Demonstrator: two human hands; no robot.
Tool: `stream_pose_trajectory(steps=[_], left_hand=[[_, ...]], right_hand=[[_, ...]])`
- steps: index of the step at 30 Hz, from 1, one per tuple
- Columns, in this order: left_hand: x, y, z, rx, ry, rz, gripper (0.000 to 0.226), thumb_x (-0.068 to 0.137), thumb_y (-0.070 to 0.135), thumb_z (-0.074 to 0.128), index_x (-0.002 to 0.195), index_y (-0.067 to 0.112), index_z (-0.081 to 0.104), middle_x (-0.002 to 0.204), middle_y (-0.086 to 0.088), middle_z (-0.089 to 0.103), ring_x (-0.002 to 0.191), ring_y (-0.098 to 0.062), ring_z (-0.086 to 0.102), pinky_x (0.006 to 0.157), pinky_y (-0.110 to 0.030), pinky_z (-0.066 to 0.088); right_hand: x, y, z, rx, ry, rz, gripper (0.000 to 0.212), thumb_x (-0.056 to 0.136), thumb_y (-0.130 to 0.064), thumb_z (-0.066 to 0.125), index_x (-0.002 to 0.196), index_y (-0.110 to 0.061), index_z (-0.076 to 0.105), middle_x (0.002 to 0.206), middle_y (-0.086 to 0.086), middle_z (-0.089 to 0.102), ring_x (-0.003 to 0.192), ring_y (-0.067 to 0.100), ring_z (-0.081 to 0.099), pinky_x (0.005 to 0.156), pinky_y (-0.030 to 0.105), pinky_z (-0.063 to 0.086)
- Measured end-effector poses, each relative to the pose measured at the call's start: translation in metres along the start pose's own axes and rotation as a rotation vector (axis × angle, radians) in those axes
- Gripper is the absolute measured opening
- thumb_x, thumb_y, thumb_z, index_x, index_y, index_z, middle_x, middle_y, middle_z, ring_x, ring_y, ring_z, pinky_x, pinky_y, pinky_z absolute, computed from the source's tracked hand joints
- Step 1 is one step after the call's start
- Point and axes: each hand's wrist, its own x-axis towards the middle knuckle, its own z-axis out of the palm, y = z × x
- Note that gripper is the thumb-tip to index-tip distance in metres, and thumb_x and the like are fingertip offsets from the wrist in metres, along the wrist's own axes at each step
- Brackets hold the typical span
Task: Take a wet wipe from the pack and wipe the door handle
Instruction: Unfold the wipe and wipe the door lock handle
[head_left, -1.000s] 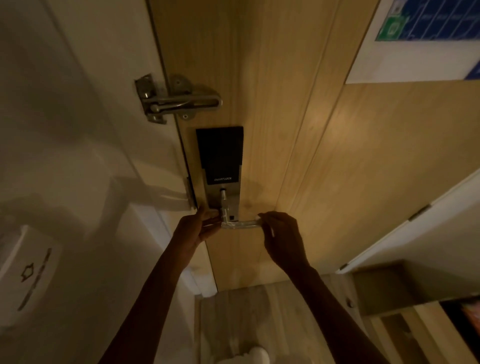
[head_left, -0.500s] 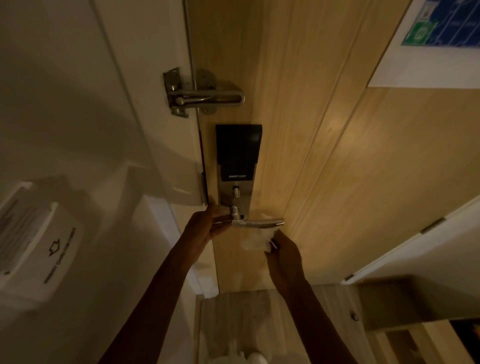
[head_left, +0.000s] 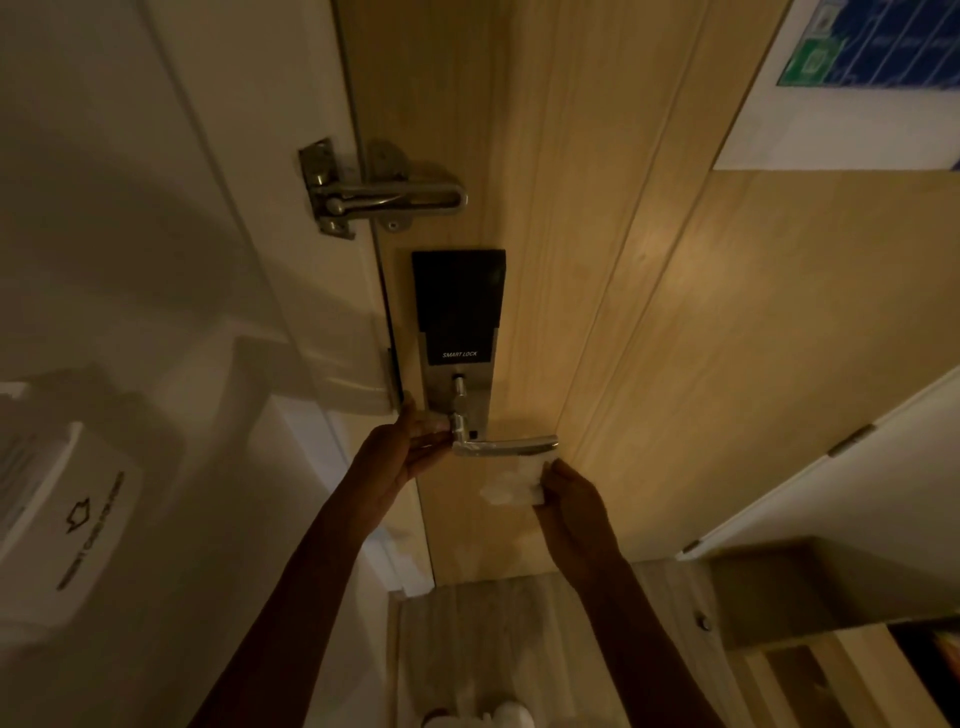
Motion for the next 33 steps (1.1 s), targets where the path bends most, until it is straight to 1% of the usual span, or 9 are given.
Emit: stream_pose_trajectory(steps=[7,10,14,19,22,25,27,30,33], left_hand=[[0.004,0.005,-0.005,-0.002,-0.005,-0.029,0.049,0.1,0.04,0.037,0.1,0.001,0.068,0.106,-0.015,0.073,0.099,-0.021,0.071,0.089,-0.03,0.056],[0.006,0.005,-0.006,0.038,-0.019,-0.04,0.053,0.099,0.042,0.037,0.107,0.0,0.067,0.109,-0.016,0.072,0.105,-0.023,0.069,0.092,-0.031,0.054],[0.004,0.003,-0.007,0.029,-0.016,-0.045,0.052,0.099,0.042,0.037,0.108,0.0,0.067,0.111,-0.017,0.071,0.107,-0.025,0.068,0.093,-0.032,0.054],[0.002,0.003,-0.008,0.052,-0.035,-0.04,0.054,0.101,0.041,0.03,0.107,0.003,0.069,0.113,-0.016,0.071,0.11,-0.023,0.067,0.095,-0.03,0.053],[0.003,0.003,-0.008,0.082,-0.028,-0.045,0.056,0.101,0.043,0.027,0.107,0.005,0.068,0.115,-0.015,0.07,0.11,-0.022,0.066,0.095,-0.029,0.052],[0.004,0.002,-0.009,0.08,-0.027,-0.043,0.057,0.101,0.044,0.027,0.11,0.004,0.066,0.118,-0.017,0.068,0.112,-0.023,0.065,0.099,-0.033,0.05],[0.004,0.001,-0.01,0.069,-0.03,-0.042,0.058,0.101,0.045,0.027,0.113,0.002,0.066,0.12,-0.018,0.067,0.113,-0.024,0.065,0.101,-0.035,0.048],[0.002,0.002,-0.01,0.055,-0.036,-0.036,0.06,0.101,0.045,0.027,0.117,0.0,0.063,0.12,-0.018,0.067,0.114,-0.026,0.064,0.102,-0.036,0.048],[0.002,0.003,-0.011,0.022,-0.03,-0.052,0.061,0.099,0.048,0.028,0.114,0.001,0.065,0.113,-0.015,0.07,0.109,-0.024,0.067,0.091,-0.029,0.055]], right_hand=[[-0.004,0.014,0.019,-0.151,-0.112,0.047,0.027,0.099,-0.006,0.039,0.11,0.0,0.063,0.11,0.026,0.067,0.103,0.04,0.064,0.082,0.04,0.055],[-0.003,0.002,0.013,-0.08,-0.074,0.026,0.028,0.098,-0.004,0.037,0.107,0.0,0.063,0.099,0.028,0.069,0.091,0.042,0.067,0.073,0.04,0.058],[-0.003,0.015,0.026,-0.145,-0.152,0.103,0.027,0.097,-0.005,0.041,0.113,0.0,0.063,0.114,0.029,0.064,0.105,0.041,0.063,0.095,0.05,0.049],[0.0,-0.007,0.001,-0.232,-0.023,0.094,0.026,0.096,-0.002,0.042,0.117,0.009,0.053,0.106,0.016,0.062,0.084,0.02,0.062,0.078,0.029,0.052],[-0.005,-0.019,-0.019,-0.405,0.142,-0.152,0.029,0.098,-0.008,0.044,0.121,0.005,0.055,0.091,0.003,0.064,0.085,0.028,0.064,0.069,0.022,0.053],[-0.002,-0.029,-0.011,-0.725,0.311,-0.623,0.02,0.095,-0.01,0.055,0.11,-0.009,0.067,0.096,0.008,0.07,0.087,0.021,0.068,0.072,0.026,0.055],[0.004,-0.031,0.003,-1.019,0.2,-0.989,0.017,0.09,-0.004,0.061,0.106,-0.004,0.067,0.099,0.009,0.066,0.089,0.017,0.064,0.076,0.024,0.051],[0.001,-0.015,0.034,-1.238,-0.008,-1.048,0.02,0.087,-0.007,0.064,0.107,-0.01,0.067,0.103,0.005,0.063,0.094,0.012,0.059,0.081,0.021,0.05],[0.003,0.01,0.043,-1.488,-0.115,-1.033,0.02,0.086,-0.014,0.067,0.106,-0.014,0.067,0.099,0.004,0.061,0.089,0.014,0.057,0.072,0.023,0.05]])
